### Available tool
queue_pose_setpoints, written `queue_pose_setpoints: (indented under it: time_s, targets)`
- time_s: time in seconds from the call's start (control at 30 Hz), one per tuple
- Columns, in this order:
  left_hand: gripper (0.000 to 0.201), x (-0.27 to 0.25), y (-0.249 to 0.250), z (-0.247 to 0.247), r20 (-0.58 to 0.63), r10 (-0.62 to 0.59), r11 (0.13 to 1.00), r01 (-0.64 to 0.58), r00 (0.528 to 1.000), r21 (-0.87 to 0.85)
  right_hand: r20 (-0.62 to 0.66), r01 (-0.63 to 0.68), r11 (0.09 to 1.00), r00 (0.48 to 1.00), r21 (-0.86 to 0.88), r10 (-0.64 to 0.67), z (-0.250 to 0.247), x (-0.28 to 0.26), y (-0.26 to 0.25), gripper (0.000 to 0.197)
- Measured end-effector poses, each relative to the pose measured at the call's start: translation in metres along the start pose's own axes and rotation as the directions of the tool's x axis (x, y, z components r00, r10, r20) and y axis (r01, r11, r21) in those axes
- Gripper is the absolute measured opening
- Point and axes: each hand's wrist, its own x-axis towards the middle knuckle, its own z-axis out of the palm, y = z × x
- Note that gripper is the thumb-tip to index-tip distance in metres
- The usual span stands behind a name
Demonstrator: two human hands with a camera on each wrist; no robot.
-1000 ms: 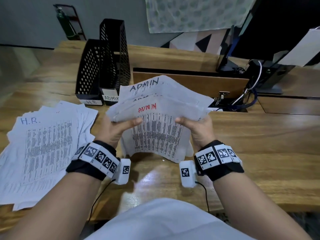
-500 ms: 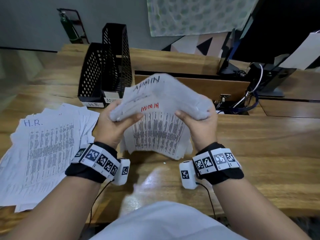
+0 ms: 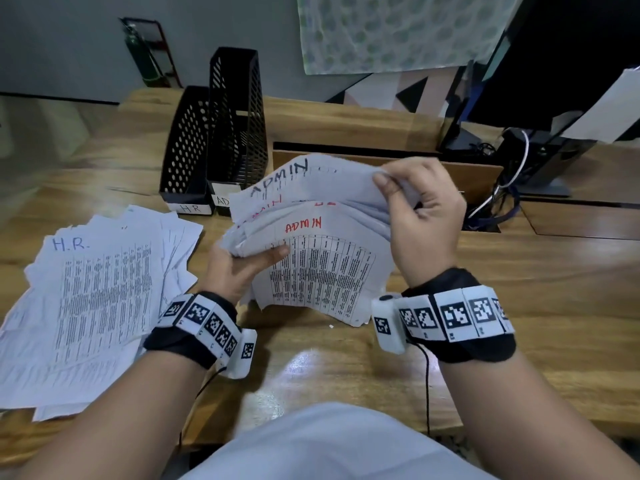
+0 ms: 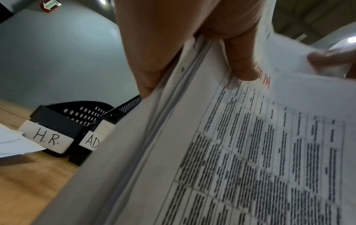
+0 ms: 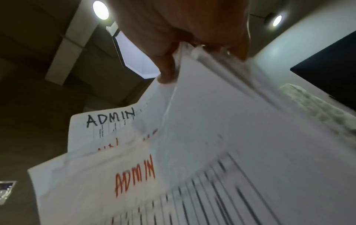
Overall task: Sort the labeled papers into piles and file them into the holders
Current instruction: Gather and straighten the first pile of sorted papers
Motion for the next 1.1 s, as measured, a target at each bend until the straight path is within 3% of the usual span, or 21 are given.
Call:
queue_pose_setpoints:
  time_s: [0.13,0.23,0.3,0.33,0.4,0.47,0.57,0.67,0.8,0.9,0.97,1.0,1.1]
  targets:
    - [0.053,0.003,-0.006,0.003,0.032,0.009,0.979,-0.015,0.999,0.203,-0.128,0.104,0.99,0.987,0.096,-0.092,-0.005,0.02,-0.025,0.005]
    - [0.04,0.003,-0.017,-0.001,-0.072,-0.134,0.987,0.14,0.988,0.084,-0.092,0.079,0.986,0.994,0.15,-0.065,-0.007,0.024,-0.027,0.02]
    - [0.04,0.001,-0.019,0.001,-0.094,-0.204,0.977,0.209,0.975,0.046,-0.025,-0.121,0.965,0.991,0.233,0.131,-0.007,0.02,-0.017,0.051]
    - [0.039,-0.001,-0.019,0.0,-0.084,-0.217,0.974,0.221,0.973,0.046,0.022,-0.266,0.918,0.962,0.294,0.272,-0.007,0.016,-0.011,0.06]
    - [0.039,-0.003,-0.02,-0.002,-0.065,-0.242,0.97,0.243,0.968,0.014,0.127,-0.471,0.821,0.881,0.322,0.455,-0.009,0.01,0.002,0.047]
    - [0.037,-0.006,-0.022,-0.006,-0.047,-0.277,0.961,0.276,0.96,-0.024,0.175,-0.526,0.807,0.851,0.27,0.496,-0.009,0.007,0.009,0.018]
    - [0.034,-0.013,-0.029,-0.011,-0.047,-0.377,0.924,0.373,0.925,-0.081,0.132,-0.468,0.86,0.883,0.205,0.449,-0.005,0.011,0.012,0.02]
    - [0.047,-0.02,-0.036,-0.015,-0.054,-0.455,0.888,0.449,0.889,-0.097,0.059,-0.377,0.911,0.926,0.167,0.372,-0.002,0.013,0.015,0.02]
    - [0.022,-0.028,-0.048,-0.018,-0.117,-0.539,0.842,0.537,0.834,-0.052,-0.118,-0.226,0.961,0.962,0.156,0.245,-0.004,0.02,0.01,0.019]
    - [0.019,-0.036,-0.067,-0.026,-0.161,-0.683,0.73,0.676,0.712,-0.106,-0.29,-0.053,0.991,0.953,0.124,0.087,-0.012,0.03,-0.001,0.019]
    - [0.039,-0.041,-0.086,-0.034,-0.193,-0.768,0.635,0.765,0.61,-0.109,-0.38,0.0,0.993,0.924,0.12,0.046,-0.018,0.036,-0.005,0.023]
    - [0.048,-0.044,-0.094,-0.037,-0.224,-0.779,0.615,0.783,0.586,-0.091,-0.407,0.008,0.993,0.912,0.116,0.04,-0.02,0.037,-0.005,0.025]
    - [0.044,-0.049,-0.106,-0.042,-0.231,-0.793,0.577,0.816,0.564,0.013,-0.38,-0.038,0.996,0.923,0.08,0.066,-0.019,0.034,0.001,0.028]
